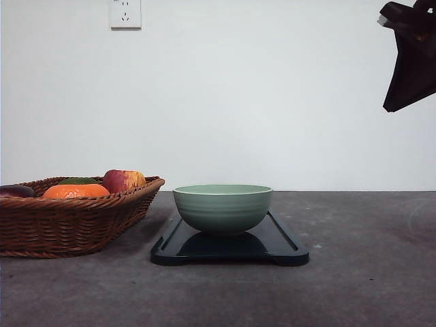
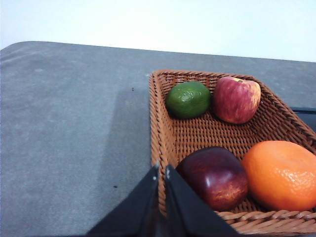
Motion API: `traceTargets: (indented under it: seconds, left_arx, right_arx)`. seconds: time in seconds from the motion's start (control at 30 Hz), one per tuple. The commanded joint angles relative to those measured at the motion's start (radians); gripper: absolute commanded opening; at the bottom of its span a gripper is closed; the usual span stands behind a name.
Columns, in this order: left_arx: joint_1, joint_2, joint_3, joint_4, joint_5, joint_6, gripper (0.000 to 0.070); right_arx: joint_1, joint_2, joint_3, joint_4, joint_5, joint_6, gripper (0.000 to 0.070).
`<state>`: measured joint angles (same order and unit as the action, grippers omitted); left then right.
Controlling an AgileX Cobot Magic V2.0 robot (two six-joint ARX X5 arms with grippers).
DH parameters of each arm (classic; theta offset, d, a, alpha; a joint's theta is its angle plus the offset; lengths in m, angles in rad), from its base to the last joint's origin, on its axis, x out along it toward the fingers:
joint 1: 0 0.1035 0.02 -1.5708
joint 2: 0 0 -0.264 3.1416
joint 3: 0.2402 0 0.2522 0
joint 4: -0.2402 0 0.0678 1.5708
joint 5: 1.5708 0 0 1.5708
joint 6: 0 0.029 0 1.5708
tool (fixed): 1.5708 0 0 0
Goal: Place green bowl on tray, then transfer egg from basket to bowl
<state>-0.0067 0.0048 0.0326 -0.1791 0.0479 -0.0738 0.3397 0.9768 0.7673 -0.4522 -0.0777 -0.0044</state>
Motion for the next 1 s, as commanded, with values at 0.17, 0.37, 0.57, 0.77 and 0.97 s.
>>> traceTargets:
  seconds: [0.17,0.37,0.57,0.77,0.97]
  left_arx:
    - [0.001,-0.002,-0.019,-0.006,0.000,0.002,0.0013]
    - [0.001,-0.002,-0.019,-0.006,0.000,0.002,0.0013]
    - [0.001,-0.002,-0.019,-0.006,0.000,0.002,0.0013]
    - [0.001,-0.002,-0.019,-0.007,0.000,0.002,0.0013]
    - [0.001,-0.002,-0.019,-0.007,0.000,0.002,0.0013]
  right_arx:
    - [0.005,0.008,0.003,0.010,0.000,-0.003,0.0016]
    - [0.005,0.008,0.003,0.011,0.000,-0.003,0.0016]
    - [0.005,0.008,0.003,0.010,0.000,-0.003,0.0016]
    - [-0.007,-0.007,0.000,0.024,0.007,-0.087,0.0016]
    - [-0.084,-0.118,-0.095,0.154,-0.001,-0.096,0.0016]
